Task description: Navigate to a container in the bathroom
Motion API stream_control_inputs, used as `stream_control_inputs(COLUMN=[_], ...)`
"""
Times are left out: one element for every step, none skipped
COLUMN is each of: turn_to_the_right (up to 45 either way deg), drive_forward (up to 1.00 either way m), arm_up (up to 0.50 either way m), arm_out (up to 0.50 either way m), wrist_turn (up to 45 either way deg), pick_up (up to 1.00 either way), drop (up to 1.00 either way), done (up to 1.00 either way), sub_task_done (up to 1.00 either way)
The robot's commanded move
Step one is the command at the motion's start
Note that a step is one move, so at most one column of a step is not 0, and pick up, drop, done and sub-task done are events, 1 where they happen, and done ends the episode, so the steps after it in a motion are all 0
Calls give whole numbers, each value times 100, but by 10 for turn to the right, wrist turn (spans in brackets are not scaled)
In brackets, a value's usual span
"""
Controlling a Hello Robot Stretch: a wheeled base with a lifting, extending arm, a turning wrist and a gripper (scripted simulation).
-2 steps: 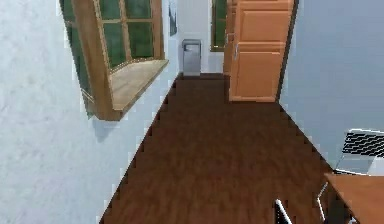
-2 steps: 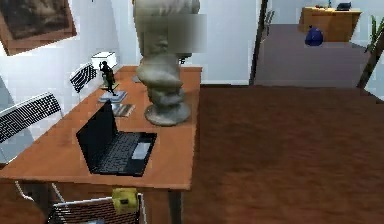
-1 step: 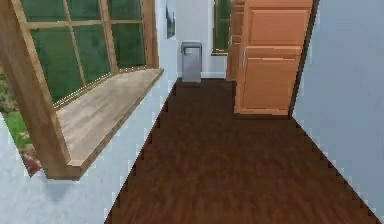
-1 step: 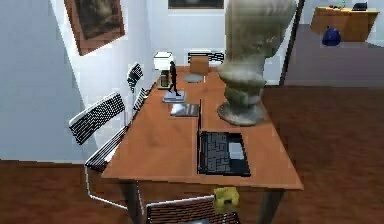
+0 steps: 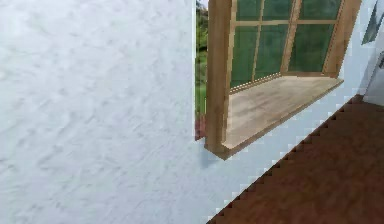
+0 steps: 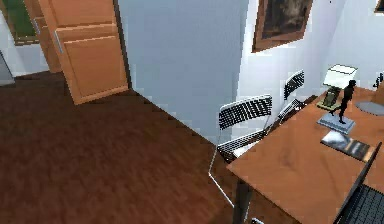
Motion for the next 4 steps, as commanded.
stream_control_inputs(turn_to_the_right=[0, 450, 60, 0], drive_forward=[30, 0, 0, 100], arm_up=[0, 0, 0, 0], arm_out=[0, 0, 0, 0], wrist_turn=[0, 0, 0, 0], pick_up=[0, 0, 0, 0], drop=[0, 0, 0, 0], done=[0, 0, 0, 0], sub_task_done=[0, 0, 0, 0])
